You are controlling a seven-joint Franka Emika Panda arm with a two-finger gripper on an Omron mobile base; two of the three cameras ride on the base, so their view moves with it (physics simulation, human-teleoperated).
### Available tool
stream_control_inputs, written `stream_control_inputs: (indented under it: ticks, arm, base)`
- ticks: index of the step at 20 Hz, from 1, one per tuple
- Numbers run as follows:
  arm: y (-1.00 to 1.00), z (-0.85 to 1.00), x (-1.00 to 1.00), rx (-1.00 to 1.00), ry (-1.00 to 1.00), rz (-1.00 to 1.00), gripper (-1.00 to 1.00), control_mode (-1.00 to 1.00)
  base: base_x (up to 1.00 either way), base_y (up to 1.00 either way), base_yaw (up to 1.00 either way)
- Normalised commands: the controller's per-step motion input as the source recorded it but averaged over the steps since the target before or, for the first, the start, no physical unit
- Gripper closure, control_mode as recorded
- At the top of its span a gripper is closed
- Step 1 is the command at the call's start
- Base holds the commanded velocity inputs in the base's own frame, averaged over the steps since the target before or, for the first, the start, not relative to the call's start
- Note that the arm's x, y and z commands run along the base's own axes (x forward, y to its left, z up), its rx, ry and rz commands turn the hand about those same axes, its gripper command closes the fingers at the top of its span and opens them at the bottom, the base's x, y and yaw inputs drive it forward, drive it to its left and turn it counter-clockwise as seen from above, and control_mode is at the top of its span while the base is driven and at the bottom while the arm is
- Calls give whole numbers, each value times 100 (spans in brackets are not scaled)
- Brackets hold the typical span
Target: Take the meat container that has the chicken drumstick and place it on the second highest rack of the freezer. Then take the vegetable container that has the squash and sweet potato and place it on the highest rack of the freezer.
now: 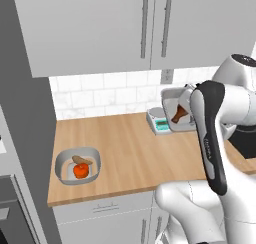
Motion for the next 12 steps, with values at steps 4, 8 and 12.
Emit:
stream_control_inputs:
  ticks: [4,8,12]
  arm:
    - [-10,9,0,0,0,5,100,-100]
    - [0,0,-3,0,0,7,100,-100]
    - [0,0,-4,0,0,4,100,-100]
  base:
    - [0,0,0]
    - [0,0,0]
    - [0,0,0]
